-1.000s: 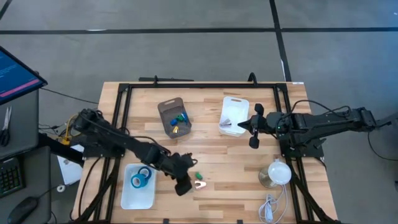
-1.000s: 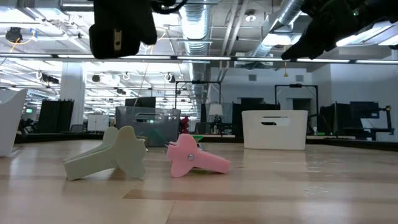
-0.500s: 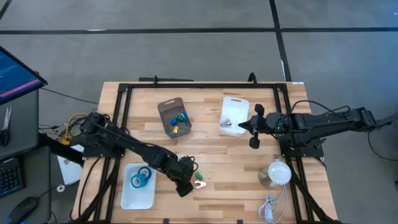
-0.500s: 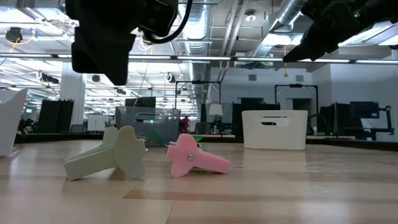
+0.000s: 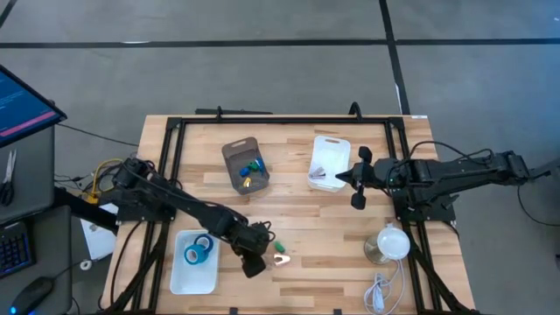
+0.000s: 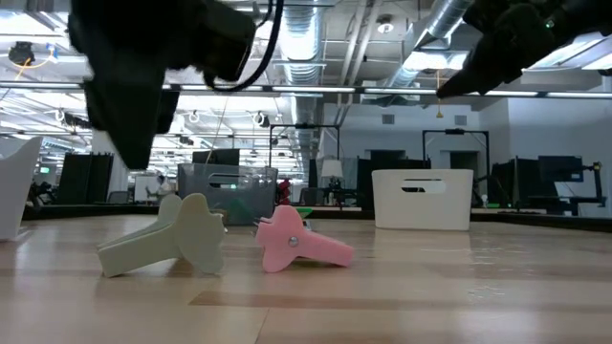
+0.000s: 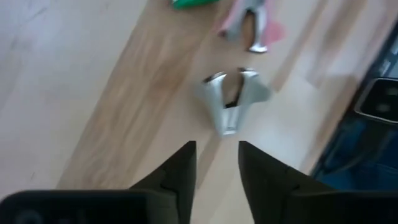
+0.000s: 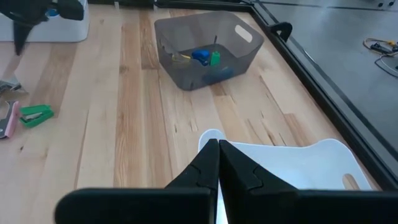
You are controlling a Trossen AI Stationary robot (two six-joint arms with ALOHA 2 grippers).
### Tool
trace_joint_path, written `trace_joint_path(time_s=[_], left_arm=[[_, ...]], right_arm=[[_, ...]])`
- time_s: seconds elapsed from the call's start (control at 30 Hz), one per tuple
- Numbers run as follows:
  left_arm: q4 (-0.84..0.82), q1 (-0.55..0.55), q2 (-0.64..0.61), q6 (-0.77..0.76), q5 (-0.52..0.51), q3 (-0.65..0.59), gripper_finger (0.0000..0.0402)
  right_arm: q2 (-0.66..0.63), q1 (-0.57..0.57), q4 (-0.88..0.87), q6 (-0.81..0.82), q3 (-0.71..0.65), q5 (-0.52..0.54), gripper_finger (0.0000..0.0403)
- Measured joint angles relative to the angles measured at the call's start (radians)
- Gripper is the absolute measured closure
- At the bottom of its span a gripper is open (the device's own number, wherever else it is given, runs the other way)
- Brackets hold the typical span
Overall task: Pick and place Stapler, Stapler remover, tape
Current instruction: Put the gray stapler remover into the top white bin
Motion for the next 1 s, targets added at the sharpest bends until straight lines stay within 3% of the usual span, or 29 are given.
trace_joint_path(time_s=[0.17, 0.37, 1.0], left_arm=[[0.084, 0.005, 0.000, -0.008, -0.009, -0.057, 0.0267], [0.205, 0.019, 0.000, -0.007, -0.040, -0.099, 0.0265], [0.268, 0.022, 0.017, -0.008, -0.052, -0.130, 0.0270]], right_arm=[[0.000, 0.000, -0.013, 0.000, 0.000, 0.000, 0.0403], [0.000, 0.000, -0.013, 0.000, 0.000, 0.000, 0.0403], [0.000, 0.000, -0.013, 0.000, 0.000, 0.000, 0.0403]])
